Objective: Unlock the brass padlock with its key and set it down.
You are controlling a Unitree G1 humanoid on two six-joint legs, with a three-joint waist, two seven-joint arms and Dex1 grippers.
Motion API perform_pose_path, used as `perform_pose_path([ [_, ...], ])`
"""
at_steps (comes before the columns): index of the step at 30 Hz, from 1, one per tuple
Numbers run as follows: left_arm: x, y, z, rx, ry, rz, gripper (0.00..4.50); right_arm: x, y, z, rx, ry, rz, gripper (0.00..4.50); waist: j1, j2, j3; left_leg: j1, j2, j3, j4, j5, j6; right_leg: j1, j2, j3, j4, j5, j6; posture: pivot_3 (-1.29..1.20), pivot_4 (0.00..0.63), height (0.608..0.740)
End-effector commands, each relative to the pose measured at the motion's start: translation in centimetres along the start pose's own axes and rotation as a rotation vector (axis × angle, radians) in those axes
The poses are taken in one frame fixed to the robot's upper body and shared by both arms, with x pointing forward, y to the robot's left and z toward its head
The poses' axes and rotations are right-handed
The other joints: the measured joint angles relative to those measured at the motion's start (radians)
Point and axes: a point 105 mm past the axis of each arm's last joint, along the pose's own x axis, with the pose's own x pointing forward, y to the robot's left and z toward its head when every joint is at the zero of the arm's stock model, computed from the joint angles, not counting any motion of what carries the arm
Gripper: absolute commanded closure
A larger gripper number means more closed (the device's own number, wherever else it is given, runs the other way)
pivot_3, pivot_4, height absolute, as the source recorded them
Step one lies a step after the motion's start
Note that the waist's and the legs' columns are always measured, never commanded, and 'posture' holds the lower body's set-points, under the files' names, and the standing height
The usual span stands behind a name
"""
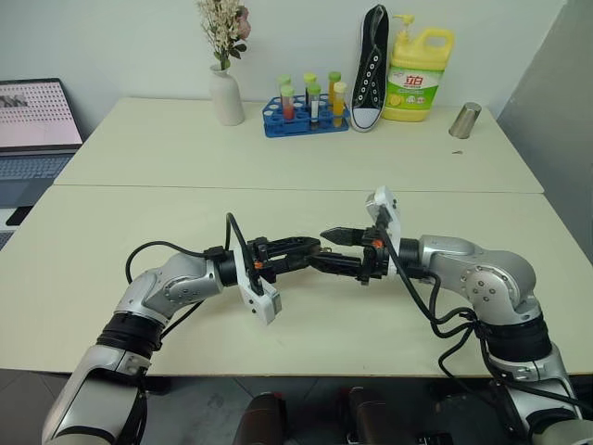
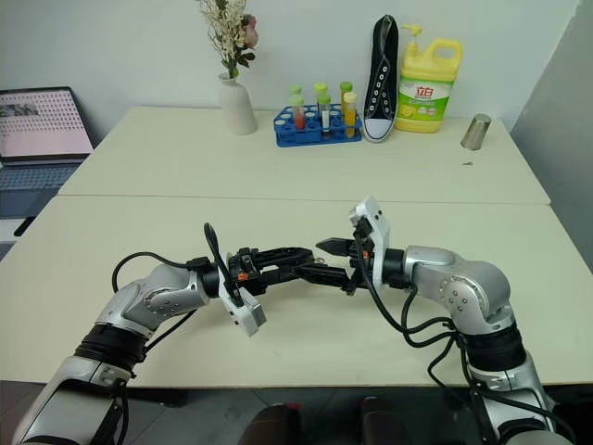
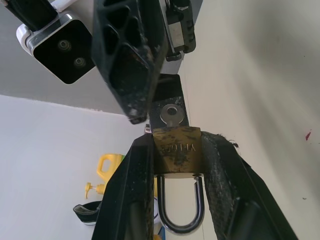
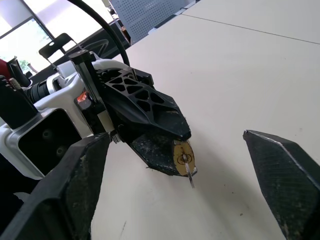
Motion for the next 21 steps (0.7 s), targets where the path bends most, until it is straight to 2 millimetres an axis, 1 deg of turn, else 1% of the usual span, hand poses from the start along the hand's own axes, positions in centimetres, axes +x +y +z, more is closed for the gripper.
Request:
perform_pose_path([
  [1, 0.31, 1.02, 0.56, 0.021, -0.025, 0.048, 3.53, 0.03, 0.43, 0.75, -0.045, -0.009, 0.011, 1.29, 0.000, 0.000, 0.000, 0.000, 0.000, 0.000, 0.000, 0.000, 0.000, 0.000, 0.000, 0.000, 0.000, 0.000, 0.000, 0.00, 0.150, 0.740],
  [6, 0.40, 0.94, 0.63, 0.019, -0.030, 0.048, 3.53, 0.20, 0.51, 0.60, -0.062, 0.003, 0.013, 3.24, 0.000, 0.000, 0.000, 0.000, 0.000, 0.000, 0.000, 0.000, 0.000, 0.000, 0.000, 0.000, 0.000, 0.000, 0.000, 0.00, 0.150, 0.740],
  [8, 0.42, 0.96, 0.63, 0.019, -0.030, 0.050, 3.53, 0.26, 0.70, 0.42, -0.069, 0.014, 0.020, 3.92, 0.000, 0.000, 0.000, 0.000, 0.000, 0.000, 0.000, 0.000, 0.000, 0.000, 0.000, 0.000, 0.000, 0.000, 0.000, 0.00, 0.150, 0.740],
  [9, 0.43, 0.96, 0.64, 0.020, -0.030, 0.051, 3.53, 0.28, 0.76, 0.37, -0.071, 0.017, 0.022, 4.33, 0.000, 0.000, 0.000, 0.000, 0.000, 0.000, 0.000, 0.000, 0.000, 0.000, 0.000, 0.000, 0.000, 0.000, 0.000, 0.00, 0.150, 0.740],
  [17, 0.32, 0.80, 0.70, 0.016, -0.032, 0.045, 3.53, 0.36, 1.09, 0.48, -0.082, 0.013, 0.042, 4.35, 0.000, 0.000, 0.000, 0.000, 0.000, 0.000, 0.000, 0.000, 0.000, 0.000, 0.000, 0.000, 0.000, 0.000, 0.000, 0.00, 0.150, 0.740],
  [21, 0.20, 0.20, 0.90, -0.017, -0.046, 0.011, 3.53, 0.35, 1.16, 0.48, -0.079, 0.010, 0.046, 4.35, 0.000, 0.000, 0.000, 0.000, 0.000, 0.000, 0.000, 0.000, 0.000, 0.000, 0.000, 0.000, 0.000, 0.000, 0.000, 0.00, 0.150, 0.740],
])
